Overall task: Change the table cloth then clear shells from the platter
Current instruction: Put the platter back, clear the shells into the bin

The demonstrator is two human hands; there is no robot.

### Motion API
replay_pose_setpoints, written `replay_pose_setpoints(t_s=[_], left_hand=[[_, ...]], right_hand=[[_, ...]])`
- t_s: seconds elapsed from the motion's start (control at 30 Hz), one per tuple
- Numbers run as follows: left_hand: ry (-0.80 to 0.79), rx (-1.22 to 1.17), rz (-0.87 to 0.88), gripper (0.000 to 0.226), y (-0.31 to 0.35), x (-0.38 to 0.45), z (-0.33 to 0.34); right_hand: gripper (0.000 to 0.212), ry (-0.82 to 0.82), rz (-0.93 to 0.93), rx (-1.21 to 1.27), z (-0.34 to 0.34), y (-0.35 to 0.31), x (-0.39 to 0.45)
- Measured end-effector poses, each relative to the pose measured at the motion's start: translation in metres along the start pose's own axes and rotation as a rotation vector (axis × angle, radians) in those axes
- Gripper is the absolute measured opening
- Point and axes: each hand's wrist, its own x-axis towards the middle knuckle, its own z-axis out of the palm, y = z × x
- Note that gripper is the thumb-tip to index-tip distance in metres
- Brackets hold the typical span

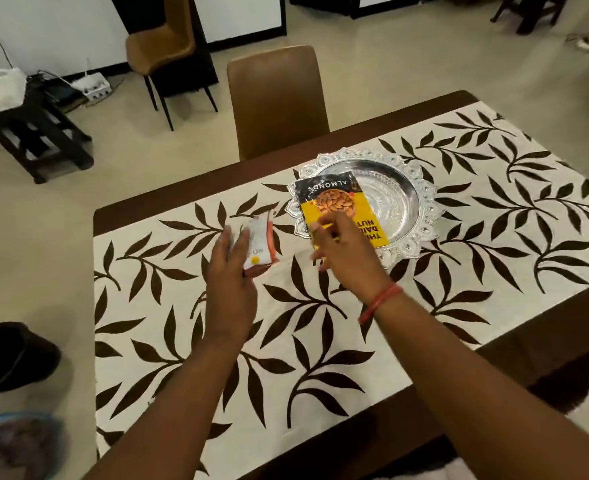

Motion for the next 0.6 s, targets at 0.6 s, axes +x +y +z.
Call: replay_pose_setpoints(t_s=[0.6], left_hand=[[-0.587,0.627,0.184,0.085,0.099,0.070,0.145]], right_hand=[[0.029,0.069,0.328,0.096,-0.146,0.025,0.130]])
